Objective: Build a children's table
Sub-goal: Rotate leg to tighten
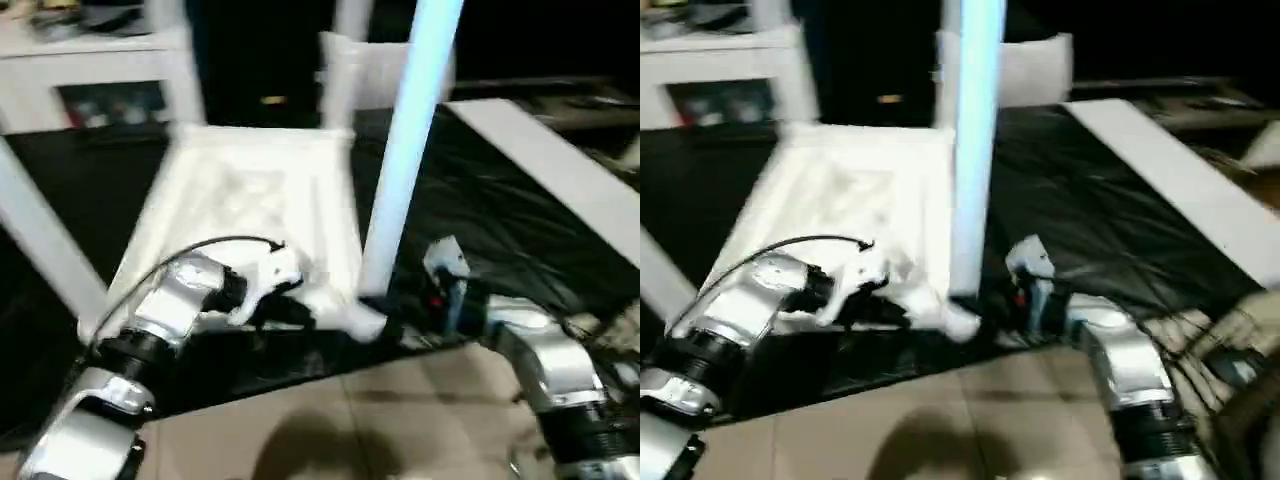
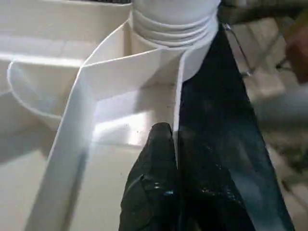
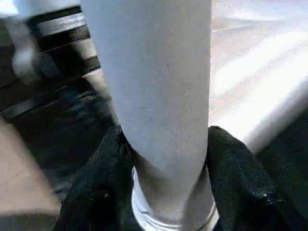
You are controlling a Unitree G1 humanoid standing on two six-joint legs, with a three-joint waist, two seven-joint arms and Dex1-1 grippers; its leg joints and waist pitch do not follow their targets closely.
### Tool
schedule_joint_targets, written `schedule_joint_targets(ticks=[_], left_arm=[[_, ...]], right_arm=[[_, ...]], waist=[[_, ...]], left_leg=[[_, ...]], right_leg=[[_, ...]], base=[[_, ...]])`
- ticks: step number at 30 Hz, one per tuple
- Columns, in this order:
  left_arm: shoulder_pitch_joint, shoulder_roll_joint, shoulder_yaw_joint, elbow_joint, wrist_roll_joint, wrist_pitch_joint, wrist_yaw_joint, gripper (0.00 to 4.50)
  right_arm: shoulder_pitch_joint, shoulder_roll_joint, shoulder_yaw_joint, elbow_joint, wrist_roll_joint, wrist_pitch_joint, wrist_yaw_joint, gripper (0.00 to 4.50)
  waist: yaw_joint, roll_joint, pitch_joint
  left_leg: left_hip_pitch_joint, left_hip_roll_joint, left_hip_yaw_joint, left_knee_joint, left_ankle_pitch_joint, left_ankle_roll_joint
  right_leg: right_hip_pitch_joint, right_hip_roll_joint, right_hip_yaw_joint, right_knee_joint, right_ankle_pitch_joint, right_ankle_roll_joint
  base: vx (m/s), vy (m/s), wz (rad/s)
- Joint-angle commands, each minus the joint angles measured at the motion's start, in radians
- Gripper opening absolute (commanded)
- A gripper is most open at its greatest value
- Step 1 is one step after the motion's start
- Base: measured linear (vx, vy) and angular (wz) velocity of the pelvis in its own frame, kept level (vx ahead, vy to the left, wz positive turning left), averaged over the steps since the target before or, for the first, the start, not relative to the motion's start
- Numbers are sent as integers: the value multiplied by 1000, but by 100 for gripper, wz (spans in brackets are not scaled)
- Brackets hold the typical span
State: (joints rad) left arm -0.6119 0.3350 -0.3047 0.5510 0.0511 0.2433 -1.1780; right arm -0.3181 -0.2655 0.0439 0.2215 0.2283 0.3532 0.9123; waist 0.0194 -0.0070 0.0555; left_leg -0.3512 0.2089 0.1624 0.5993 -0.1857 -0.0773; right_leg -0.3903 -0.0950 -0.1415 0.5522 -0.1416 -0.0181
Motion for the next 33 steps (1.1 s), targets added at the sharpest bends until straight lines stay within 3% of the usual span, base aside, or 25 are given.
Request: schedule_joint_targets(ticks=[1, 2, 3, 4, 5, 6, 7, 8, 9, 10, 11, 12, 13, 14, 15, 18, 25, 27, 33], left_arm=[[-27, -89, 41, -71, -26, 51, 145, 0], [-34, -111, 51, -74, -22, 76, 188, 0], [-34, -111, 51, -74, -22, 76, 188, 0], [-46, -143, 67, -77, -15, 111, 253, 0], [-57, -163, 76, -71, -8, 120, 298, 0], [-69, -182, 84, -65, 0, 128, 344, 0], [-75, -191, 88, -60, 4, 129, 367, 0], [-95, -214, 100, -39, 15, 124, 430, 0], [-103, -225, 104, -31, 22, 123, 462, 0], [-111, -234, 106, -24, 28, 119, 486, 0], [-115, -240, 108, -25, 33, 123, 502, 0], [-117, -246, 111, -26, 36, 124, 517, 0], [-117, -246, 111, -26, 36, 124, 517, 0], [-118, -247, 112, -28, 40, 124, 523, 0], [-116, -244, 112, -31, 45, 128, 526, 0], [-107, -219, 103, -38, 47, 118, 497, 0], [-72, -127, 66, -51, 41, 55, 353, 0], [-59, -85, 47, -47, 43, 19, 283, 0], [-39, 10, 5, -28, 18, -100, 77, 0]], right_arm=[[-18, 100, 89, 2, -12, 33, -76, 193], [-26, 130, 84, 10, -23, 42, -133, 193], [-26, 130, 84, 10, -23, 42, -133, 193], [-45, 179, 71, 30, -38, 55, -228, 193], [-68, 217, 51, 64, -57, 57, -320, 193], [-92, 255, 28, 99, -69, 57, -404, 193], [-103, 274, 14, 116, -68, 53, -439, 193], [-136, 322, -21, 162, -69, 28, -532, 193], [-148, 341, -34, 178, -75, 11, -569, 193], [-161, 360, -51, 197, -80, -17, -610, 193], [-169, 374, -62, 208, -87, -33, -642, 249], [-178, 388, -76, 220, -85, -47, -662, 249], [-178, 388, -76, 220, -85, -47, -662, 263], [-185, 397, -86, 227, -85, -62, -679, 265], [-191, 406, -99, 235, -85, -80, -693, 265], [-181, 389, -96, 234, -98, -125, -681, 303], [-98, 272, -72, 167, -114, -229, -539, 364], [-68, 213, -76, 127, -98, -252, -452, 379], [-18, 39, -49, 37, -34, -260, -183, 428]], waist=[[-17, 4, -52], [-38, 21, -45], [-41, 31, -41], [-26, 40, -35], [0, 28, -30], [-18, -12, -40], [-22, -47, -21], [-29, -42, -40], [-21, -21, -61], [-7, 7, -74], [-18, 14, -80], [-19, 8, -80], [-23, -1, -76], [-20, -3, -72], [-17, -2, -72], [-7, 4, -73], [-5, 1, -75], [-2, 6, -70], [20, 5, -68]], left_leg=[[23, 16, -22, -65, -469, -7], [21, 41, -37, -87, -563, -9], [9, 63, -51, -116, -646, -17], [-39, 113, -64, -195, -789, -34], [-17, 98, -18, -220, -829, -31], [27, 61, -11, -163, -760, -28], [131, -57, 10, 69, -483, -60], [63, -56, -2, 99, -259, -5], [-47, -14, -34, -3, -187, -2], [-25, 5, -49, -37, -188, -5], [-16, 22, -56, -48, -114, -16], [-16, 20, -50, -49, -82, -7], [-16, 20, -45, -54, -73, 18], [-18, 10, -35, -51, -110, 37], [-22, 6, -32, -52, -107, 45], [-19, 12, -26, -53, -72, 69], [-22, 17, -21, -52, -55, 100], [-16, 17, -20, -54, -83, 104], [-6, 22, -15, -58, -130, 89]], right_leg=[[38, -56, -12, -129, -717, 20], [55, -51, -29, -120, -641, 6], [77, -43, -30, -86, -576, -4], [122, -32, 21, 87, -306, -48], [85, -13, 51, 123, -206, -63], [52, -25, 87, 74, -356, -50], [-94, -72, 20, -174, -1071, 47], [-25, -140, 59, -163, -1190, 82], [98, -139, 51, -78, -938, 82], [81, -108, 50, -63, -744, 47], [59, -77, 47, -28, -386, -49], [58, -72, 51, -20, -262, -93], [55, -65, 56, -14, -185, -160], [56, -67, 61, -19, -224, -189], [60, -69, 62, -22, -237, -193], [57, -69, 63, -23, -218, -199], [59, -67, 65, -15, -165, -214], [56, -65, 64, -22, -197, -214], [52, -65, 70, -27, -259, -192]], base=[[0, 0, 0], [0, 0, 0], [-76, 6, -7], [-76, 6, -7], [0, 0, 0], [40, -90, 1], [40, -90, 1], [60, -31, -36], [52, 22, -31], [92, 41, -37], [58, 13, -1], [77, 12, 2], [0, 0, 0], [0, 0, 0], [0, 0, 0], [0, 0, 0], [0, 0, 0], [0, 0, 0], [0, 0, 0]])
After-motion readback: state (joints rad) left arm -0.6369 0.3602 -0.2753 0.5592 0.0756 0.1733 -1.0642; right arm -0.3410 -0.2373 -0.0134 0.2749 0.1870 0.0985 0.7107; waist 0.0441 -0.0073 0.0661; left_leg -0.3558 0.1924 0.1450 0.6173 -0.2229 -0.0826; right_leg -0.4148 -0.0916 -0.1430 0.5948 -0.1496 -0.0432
